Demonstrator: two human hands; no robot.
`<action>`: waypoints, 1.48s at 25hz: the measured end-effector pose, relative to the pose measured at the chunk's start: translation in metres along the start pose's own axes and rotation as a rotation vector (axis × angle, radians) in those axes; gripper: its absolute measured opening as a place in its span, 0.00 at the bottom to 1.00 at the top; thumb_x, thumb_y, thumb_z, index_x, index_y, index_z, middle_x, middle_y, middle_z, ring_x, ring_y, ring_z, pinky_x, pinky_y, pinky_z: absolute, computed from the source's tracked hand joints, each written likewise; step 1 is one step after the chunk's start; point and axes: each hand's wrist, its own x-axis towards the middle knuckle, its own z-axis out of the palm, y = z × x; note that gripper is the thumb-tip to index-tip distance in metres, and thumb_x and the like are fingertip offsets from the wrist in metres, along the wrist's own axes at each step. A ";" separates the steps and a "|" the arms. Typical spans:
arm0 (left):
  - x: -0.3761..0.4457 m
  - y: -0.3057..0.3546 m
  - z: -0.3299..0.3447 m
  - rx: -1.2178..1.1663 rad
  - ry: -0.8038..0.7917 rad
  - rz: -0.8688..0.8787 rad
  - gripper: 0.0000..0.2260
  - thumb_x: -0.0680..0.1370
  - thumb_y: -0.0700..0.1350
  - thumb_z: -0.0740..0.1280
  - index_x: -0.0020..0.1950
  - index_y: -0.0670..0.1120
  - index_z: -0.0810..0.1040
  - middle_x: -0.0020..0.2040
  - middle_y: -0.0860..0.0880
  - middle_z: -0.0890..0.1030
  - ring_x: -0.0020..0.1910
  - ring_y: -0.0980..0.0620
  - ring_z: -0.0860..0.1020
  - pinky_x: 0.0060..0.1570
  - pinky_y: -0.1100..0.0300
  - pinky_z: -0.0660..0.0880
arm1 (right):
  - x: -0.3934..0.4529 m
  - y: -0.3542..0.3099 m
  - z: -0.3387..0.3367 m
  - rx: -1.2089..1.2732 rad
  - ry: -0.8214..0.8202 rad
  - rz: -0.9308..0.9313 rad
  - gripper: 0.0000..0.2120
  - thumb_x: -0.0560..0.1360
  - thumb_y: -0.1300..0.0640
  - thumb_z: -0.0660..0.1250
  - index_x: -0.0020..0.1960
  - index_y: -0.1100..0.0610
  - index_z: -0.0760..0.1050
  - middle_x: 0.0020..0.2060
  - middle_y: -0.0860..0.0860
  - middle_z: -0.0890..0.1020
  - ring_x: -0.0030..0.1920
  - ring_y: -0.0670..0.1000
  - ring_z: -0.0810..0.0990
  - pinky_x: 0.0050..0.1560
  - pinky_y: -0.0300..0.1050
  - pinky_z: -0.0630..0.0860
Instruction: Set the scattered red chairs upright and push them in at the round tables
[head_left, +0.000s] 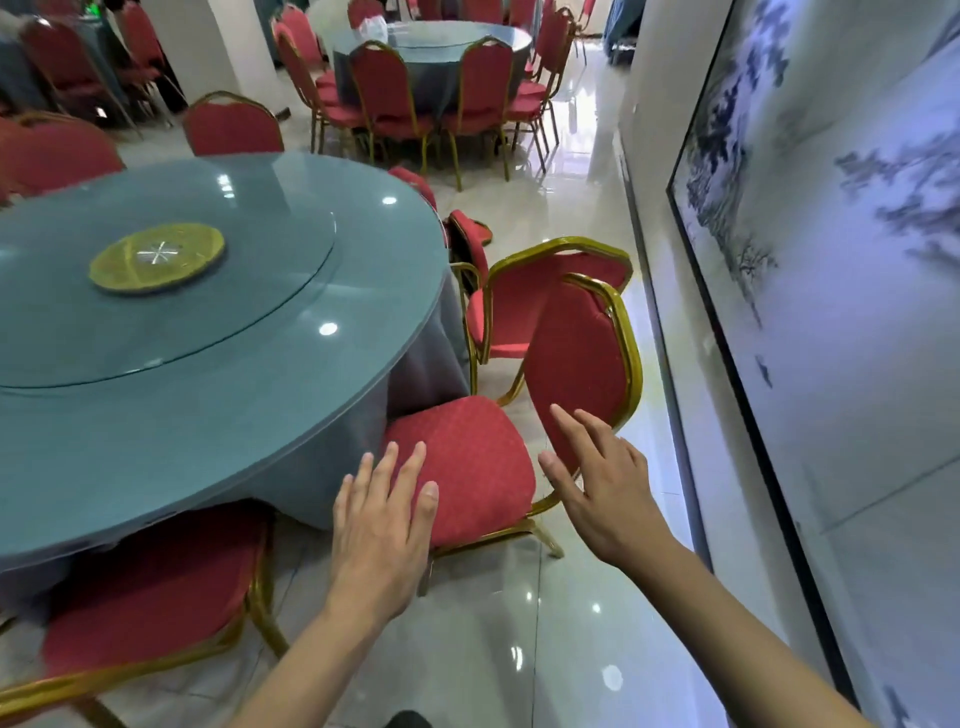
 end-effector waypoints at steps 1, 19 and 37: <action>0.005 0.010 0.006 0.002 -0.013 0.012 0.32 0.78 0.67 0.35 0.81 0.61 0.54 0.82 0.54 0.54 0.81 0.54 0.46 0.79 0.51 0.42 | 0.002 0.011 -0.005 0.000 -0.003 0.020 0.34 0.78 0.28 0.41 0.80 0.38 0.54 0.78 0.45 0.62 0.76 0.49 0.62 0.78 0.57 0.55; 0.158 0.133 0.110 -0.083 -0.170 0.017 0.31 0.78 0.67 0.33 0.80 0.64 0.50 0.82 0.57 0.50 0.80 0.57 0.41 0.77 0.56 0.36 | 0.167 0.142 -0.054 -0.075 -0.061 0.060 0.28 0.82 0.33 0.47 0.81 0.38 0.53 0.78 0.48 0.62 0.77 0.51 0.61 0.78 0.56 0.52; 0.320 0.202 0.174 -0.112 -0.079 -0.268 0.32 0.78 0.67 0.34 0.81 0.61 0.51 0.82 0.54 0.53 0.81 0.54 0.45 0.79 0.49 0.45 | 0.408 0.208 -0.055 -0.066 -0.245 -0.286 0.28 0.82 0.33 0.47 0.80 0.40 0.56 0.76 0.49 0.65 0.75 0.53 0.64 0.75 0.58 0.57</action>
